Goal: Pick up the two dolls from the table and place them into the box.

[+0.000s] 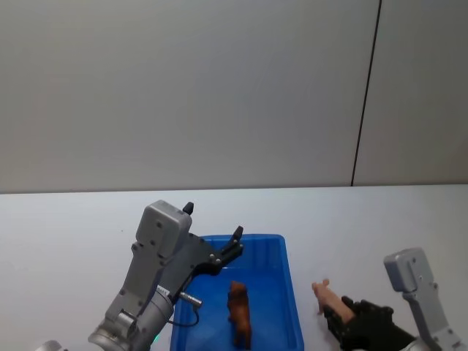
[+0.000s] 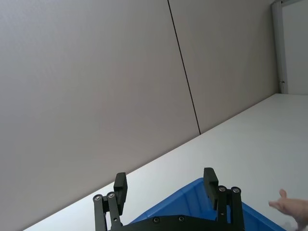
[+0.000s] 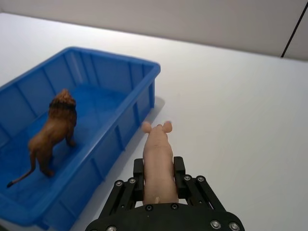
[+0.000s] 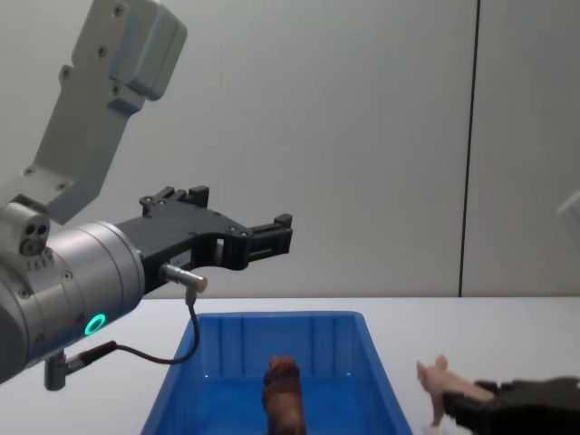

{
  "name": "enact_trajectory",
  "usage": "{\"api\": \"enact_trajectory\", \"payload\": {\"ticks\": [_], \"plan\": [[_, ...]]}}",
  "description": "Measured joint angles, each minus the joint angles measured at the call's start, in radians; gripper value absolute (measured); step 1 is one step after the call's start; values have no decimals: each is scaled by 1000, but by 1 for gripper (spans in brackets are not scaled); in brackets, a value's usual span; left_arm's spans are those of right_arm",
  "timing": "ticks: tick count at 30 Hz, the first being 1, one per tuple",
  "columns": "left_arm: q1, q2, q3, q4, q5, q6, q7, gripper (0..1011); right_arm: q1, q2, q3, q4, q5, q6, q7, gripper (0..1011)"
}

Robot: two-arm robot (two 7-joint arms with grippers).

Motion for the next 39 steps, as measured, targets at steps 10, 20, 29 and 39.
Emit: {"api": "enact_trajectory", "payload": {"ticks": [10, 20, 29, 39], "plan": [[0, 0, 0, 0, 0, 0, 0, 1002, 27, -8, 6, -29, -27, -52, -5, 348], [0, 0, 0, 0, 0, 0, 0, 1002, 98, -43, 4, -33, -23, -60, 73, 349], [0, 0, 0, 0, 0, 0, 0, 1002, 174, -91, -9, 27, -4, -10, 127, 349], [0, 0, 0, 0, 0, 0, 0, 1002, 259, -152, -32, 149, -14, 20, 164, 419]]}}
